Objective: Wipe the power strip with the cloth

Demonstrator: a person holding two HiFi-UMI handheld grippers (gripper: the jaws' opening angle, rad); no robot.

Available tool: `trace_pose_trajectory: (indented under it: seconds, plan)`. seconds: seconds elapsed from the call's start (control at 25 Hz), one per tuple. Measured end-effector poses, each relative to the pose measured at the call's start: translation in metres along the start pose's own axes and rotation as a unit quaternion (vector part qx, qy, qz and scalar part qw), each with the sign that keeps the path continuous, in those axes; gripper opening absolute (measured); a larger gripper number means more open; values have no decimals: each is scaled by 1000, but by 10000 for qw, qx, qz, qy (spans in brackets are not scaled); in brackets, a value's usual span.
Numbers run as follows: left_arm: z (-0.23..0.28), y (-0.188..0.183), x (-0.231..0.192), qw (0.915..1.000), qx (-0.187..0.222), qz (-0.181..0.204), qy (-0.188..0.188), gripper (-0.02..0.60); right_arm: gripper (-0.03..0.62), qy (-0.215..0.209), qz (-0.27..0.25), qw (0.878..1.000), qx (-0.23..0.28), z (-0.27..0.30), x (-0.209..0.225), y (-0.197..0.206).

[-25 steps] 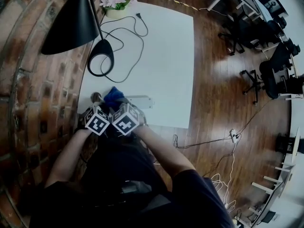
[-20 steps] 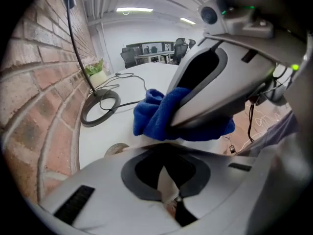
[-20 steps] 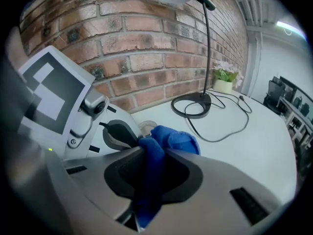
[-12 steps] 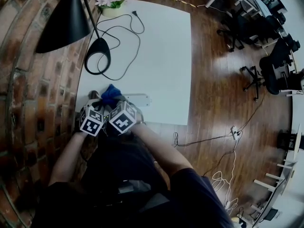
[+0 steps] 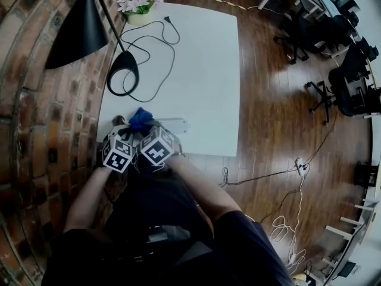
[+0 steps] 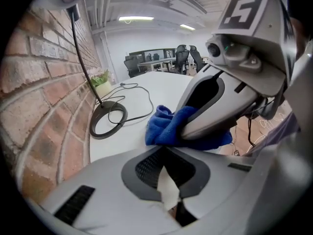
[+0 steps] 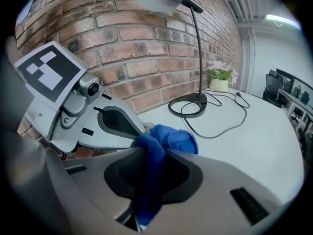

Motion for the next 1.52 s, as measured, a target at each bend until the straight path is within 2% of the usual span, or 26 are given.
trace_pose_trajectory:
  seconds: [0.24, 0.4, 0.8, 1.04, 1.24, 1.52]
  plan:
    - [1, -9, 14, 9996, -74, 269, 13, 2, 67, 91, -235, 9997, -7, -4, 8, 7]
    - [4, -17, 20, 9995, -53, 285, 93, 2, 67, 123, -179, 9997, -80, -8, 18, 14]
    - [20, -29, 39, 9978, -178, 610, 166, 2, 67, 127, -138, 9993, -316, -20, 39, 27]
    - [21, -32, 37, 9990, -268, 247, 246, 8, 67, 175, 40, 9995, -269, -34, 62, 41]
    - [22, -31, 38, 9987, -358, 342, 157, 9, 67, 275, 122, 9992, -264, -41, 76, 53]
    - [22, -32, 37, 9994, -321, 77, 40, 9, 67, 400, 35, 9987, -307, -56, 94, 66]
Point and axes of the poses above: the fingertips, and each gripper's own axes: z forward along the fingers, x to its right, y out of its underside, the point moved 2 cm from there along -z, backward along the fingers, and after that the axes turned 10 degrees about y, right-handed, at the moved point
